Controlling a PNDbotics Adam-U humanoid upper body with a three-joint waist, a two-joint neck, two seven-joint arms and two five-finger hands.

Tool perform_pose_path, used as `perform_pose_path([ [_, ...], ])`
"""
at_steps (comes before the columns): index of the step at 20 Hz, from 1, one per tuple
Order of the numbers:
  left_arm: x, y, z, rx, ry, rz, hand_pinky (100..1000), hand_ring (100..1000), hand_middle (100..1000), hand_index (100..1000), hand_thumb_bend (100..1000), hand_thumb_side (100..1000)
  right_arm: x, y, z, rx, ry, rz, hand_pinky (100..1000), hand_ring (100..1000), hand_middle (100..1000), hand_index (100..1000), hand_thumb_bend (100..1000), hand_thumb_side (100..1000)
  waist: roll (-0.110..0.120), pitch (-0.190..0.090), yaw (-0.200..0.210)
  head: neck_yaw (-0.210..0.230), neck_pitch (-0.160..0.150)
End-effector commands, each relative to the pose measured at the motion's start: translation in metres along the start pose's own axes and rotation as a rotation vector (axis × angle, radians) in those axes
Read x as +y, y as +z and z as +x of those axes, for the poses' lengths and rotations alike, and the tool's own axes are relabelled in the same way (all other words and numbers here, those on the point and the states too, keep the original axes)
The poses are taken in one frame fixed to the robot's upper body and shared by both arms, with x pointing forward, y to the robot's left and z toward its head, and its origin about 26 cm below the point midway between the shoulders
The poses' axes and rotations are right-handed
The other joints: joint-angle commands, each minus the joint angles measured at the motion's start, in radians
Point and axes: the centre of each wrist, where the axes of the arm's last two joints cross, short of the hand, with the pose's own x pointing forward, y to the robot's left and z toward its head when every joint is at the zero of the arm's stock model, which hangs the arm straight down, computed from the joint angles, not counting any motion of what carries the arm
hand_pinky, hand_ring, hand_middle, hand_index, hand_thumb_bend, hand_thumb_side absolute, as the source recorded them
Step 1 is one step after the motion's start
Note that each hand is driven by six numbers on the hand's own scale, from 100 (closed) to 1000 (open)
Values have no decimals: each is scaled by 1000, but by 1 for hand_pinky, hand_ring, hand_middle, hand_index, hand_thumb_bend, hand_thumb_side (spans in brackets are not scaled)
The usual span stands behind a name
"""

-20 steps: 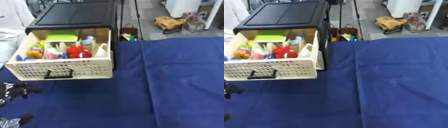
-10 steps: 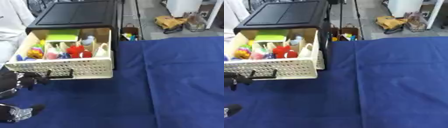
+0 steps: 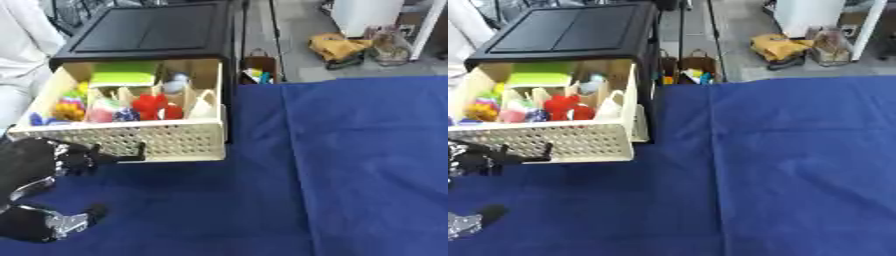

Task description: Pick up objects from table and place into drawer.

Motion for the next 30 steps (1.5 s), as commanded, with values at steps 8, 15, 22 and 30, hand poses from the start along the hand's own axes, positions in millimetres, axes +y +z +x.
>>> perform_pose_path([
  [8, 21, -13, 4, 60, -168, 35, 264, 458, 616, 925, 272, 1000, -6, -2, 1, -3, 8, -29, 525, 659, 536, 727, 190, 716, 1, -10, 1, 9, -16],
  [15, 18, -18, 9, 80, -197, 5, 256, 449, 607, 926, 277, 1000, -6, 0, -1, 11, 8, -33, 522, 656, 532, 724, 194, 715, 3, -7, -1, 18, -25],
  [22, 14, -22, 13, 94, -181, -39, 243, 438, 598, 924, 284, 1000, -8, 1, -3, 21, 11, -48, 521, 655, 532, 723, 193, 710, 5, -6, 0, 22, -28],
  [30, 13, -25, 16, 134, -195, -47, 236, 430, 599, 935, 290, 1000, -9, 4, -6, 35, 15, -51, 519, 650, 529, 715, 195, 710, 7, -1, 1, 18, -37],
])
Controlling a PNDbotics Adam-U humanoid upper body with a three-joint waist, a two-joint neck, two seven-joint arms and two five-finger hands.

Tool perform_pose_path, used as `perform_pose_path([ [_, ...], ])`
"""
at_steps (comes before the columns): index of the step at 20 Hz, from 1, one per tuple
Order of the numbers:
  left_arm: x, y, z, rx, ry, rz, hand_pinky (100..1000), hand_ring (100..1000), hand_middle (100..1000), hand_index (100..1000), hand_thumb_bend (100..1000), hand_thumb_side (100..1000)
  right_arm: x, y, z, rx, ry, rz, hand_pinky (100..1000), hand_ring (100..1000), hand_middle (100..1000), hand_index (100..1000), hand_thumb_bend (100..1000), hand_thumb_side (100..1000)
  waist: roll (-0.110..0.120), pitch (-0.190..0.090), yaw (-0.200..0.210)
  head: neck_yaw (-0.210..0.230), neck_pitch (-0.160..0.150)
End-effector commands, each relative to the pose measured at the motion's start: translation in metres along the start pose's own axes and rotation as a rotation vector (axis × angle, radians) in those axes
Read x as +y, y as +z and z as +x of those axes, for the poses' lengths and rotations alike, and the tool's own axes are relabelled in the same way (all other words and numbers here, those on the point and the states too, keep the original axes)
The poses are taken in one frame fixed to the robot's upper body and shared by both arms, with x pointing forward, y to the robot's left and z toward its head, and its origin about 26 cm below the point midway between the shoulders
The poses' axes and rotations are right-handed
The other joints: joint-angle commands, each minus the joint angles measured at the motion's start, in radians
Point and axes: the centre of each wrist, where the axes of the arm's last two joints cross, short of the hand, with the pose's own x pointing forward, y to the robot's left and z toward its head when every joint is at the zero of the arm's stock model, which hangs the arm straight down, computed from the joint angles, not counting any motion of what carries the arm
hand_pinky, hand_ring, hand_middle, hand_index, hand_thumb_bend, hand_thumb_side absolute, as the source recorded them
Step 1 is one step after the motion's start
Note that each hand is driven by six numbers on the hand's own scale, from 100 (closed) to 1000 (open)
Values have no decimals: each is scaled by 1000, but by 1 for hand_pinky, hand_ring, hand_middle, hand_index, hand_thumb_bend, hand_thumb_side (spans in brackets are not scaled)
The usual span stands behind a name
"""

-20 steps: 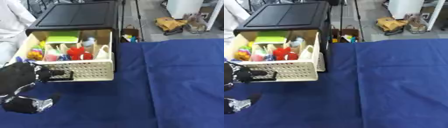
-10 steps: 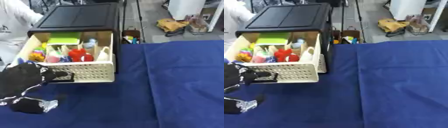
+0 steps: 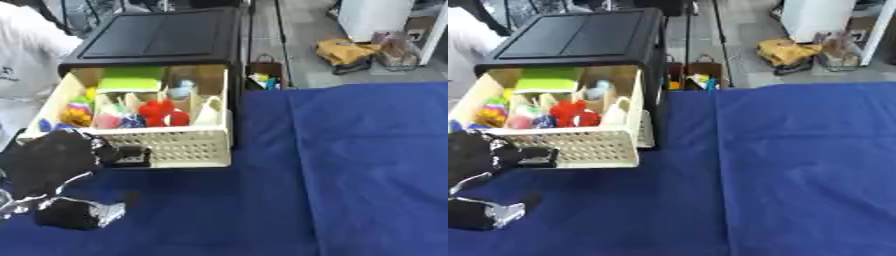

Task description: Pick up objects from table and place into drawer.

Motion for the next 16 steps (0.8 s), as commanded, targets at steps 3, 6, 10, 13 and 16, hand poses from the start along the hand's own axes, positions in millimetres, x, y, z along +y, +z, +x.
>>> perform_pose_path([
  [3, 4, 0, 0, 30, -45, -12, 229, 423, 582, 935, 289, 1000, -7, -4, 3, -13, 1, -27, 518, 650, 529, 714, 195, 709, -2, -8, 0, 0, -16],
  [6, 4, -1, 0, 45, -53, -12, 215, 412, 564, 927, 289, 1000, -7, -4, 2, -7, 3, -33, 517, 649, 528, 713, 195, 706, -2, -7, 0, 2, -19],
  [10, 3, -1, 2, 63, -44, -23, 206, 407, 561, 928, 307, 1000, -8, -2, 0, 5, 7, -40, 516, 648, 527, 713, 191, 704, 2, -7, 3, 7, -20],
  [13, 1, 0, 1, 76, -32, -45, 215, 413, 591, 927, 309, 1000, -8, -1, -2, 10, 12, -41, 515, 646, 526, 712, 189, 704, 7, -9, 7, 9, -15],
  [16, 1, 2, -1, 82, -14, -68, 220, 416, 620, 926, 304, 1000, -8, 0, -3, 14, 16, -40, 514, 645, 526, 712, 186, 702, 11, -12, 11, 16, -9],
])
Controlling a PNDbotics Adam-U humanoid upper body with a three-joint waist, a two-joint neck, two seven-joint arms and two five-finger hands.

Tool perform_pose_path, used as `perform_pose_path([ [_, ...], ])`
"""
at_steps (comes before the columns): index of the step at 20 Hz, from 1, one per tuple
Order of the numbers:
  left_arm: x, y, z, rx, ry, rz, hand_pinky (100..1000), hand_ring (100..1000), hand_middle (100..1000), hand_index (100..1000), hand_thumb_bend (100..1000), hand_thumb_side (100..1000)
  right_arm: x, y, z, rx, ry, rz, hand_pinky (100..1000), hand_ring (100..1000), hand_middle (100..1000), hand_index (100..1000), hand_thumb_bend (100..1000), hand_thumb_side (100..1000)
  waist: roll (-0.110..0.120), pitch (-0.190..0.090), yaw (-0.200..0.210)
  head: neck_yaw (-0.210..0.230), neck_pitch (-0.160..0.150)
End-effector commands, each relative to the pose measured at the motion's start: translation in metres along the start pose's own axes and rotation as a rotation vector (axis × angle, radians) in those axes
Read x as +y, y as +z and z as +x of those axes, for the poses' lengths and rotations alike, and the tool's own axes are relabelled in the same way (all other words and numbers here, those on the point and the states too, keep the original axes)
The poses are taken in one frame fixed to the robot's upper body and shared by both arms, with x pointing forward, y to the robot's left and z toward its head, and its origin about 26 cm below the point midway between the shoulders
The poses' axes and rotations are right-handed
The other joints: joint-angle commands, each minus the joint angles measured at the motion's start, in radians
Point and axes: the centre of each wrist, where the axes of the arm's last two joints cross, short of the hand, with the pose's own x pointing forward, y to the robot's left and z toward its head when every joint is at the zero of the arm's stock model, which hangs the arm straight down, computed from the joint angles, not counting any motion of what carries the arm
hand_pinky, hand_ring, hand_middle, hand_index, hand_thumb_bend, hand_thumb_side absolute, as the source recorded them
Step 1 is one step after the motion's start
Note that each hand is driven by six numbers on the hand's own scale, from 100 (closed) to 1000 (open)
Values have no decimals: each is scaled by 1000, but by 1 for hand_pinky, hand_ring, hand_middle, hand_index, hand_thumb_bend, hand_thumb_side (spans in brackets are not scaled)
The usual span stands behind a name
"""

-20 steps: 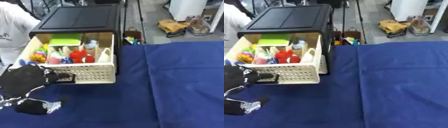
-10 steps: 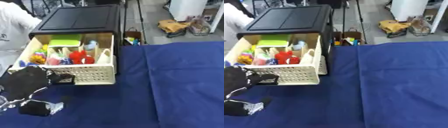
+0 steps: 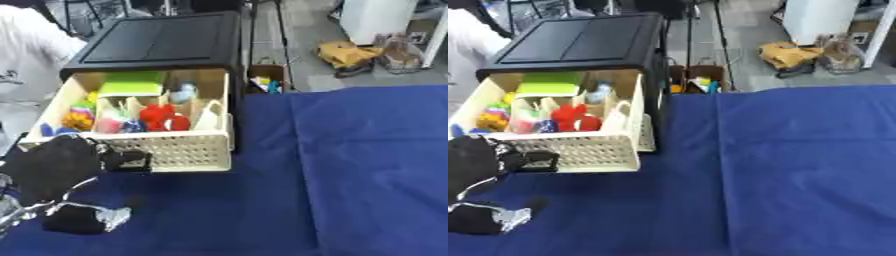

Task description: Pick up objects from table and place into drawer.

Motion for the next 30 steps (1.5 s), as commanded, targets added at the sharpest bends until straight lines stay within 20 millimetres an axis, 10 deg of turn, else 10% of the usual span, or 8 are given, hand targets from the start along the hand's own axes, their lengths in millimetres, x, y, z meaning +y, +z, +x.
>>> perform_pose_path([
  [1, 1, 3, -7, 27, -5, -39, 221, 416, 628, 927, 304, 1000, -6, -4, 4, -19, 3, -25, 513, 644, 525, 711, 185, 702, -1, -15, 3, 8, 2],
  [30, 4, 12, -21, 159, 70, -111, 246, 430, 728, 934, 356, 1000, -1, -3, 7, 12, 1, -33, 508, 638, 524, 705, 174, 696, 4, -8, -27, -63, 19],
])
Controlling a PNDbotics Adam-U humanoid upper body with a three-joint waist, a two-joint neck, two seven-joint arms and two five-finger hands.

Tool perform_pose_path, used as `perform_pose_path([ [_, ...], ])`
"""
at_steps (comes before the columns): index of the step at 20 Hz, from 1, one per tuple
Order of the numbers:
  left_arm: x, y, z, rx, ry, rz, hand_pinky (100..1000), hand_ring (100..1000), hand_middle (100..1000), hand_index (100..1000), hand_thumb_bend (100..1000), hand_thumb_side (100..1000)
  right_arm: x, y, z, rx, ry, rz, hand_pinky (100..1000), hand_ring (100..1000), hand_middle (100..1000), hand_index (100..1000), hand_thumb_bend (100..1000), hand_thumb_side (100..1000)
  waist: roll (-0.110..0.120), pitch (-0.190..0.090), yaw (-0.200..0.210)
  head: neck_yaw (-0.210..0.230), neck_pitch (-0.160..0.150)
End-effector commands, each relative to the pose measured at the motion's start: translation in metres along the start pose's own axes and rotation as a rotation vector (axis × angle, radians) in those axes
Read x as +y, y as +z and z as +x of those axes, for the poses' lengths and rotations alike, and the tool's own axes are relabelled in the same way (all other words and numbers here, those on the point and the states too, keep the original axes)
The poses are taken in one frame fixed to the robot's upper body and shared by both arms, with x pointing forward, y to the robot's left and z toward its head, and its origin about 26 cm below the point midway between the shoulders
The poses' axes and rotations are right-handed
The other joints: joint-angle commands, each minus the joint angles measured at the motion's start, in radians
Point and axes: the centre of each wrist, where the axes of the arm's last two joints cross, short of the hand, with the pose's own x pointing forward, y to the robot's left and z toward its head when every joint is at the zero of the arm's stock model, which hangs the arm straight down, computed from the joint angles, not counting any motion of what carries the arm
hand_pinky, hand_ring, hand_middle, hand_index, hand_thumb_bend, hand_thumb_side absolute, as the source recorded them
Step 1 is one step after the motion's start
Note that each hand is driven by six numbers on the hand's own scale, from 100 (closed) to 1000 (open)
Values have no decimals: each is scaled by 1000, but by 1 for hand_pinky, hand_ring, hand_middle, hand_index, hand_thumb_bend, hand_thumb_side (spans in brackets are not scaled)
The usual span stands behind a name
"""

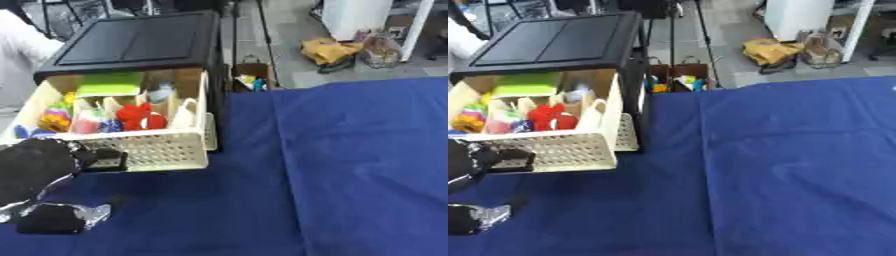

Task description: Pick up objects from table and place into drawer.

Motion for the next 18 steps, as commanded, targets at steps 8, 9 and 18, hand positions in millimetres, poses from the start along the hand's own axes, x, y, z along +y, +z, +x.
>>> perform_pose_path([
  [8, 4, 5, -18, 75, 32, -37, 240, 429, 736, 936, 369, 1000, -7, -7, 5, -21, 3, -31, 507, 637, 523, 702, 174, 695, 3, -6, -11, -10, 15],
  [9, 3, 6, -18, 79, 38, -43, 241, 430, 738, 937, 374, 1000, -7, -7, 5, -21, 3, -32, 507, 637, 523, 703, 174, 695, 3, -6, -11, -9, 15],
  [18, 3, 8, -25, 113, 88, -67, 241, 432, 755, 947, 393, 1000, -7, -7, 5, -19, 0, -39, 508, 637, 523, 703, 168, 691, 1, -5, -14, 4, 13],
])
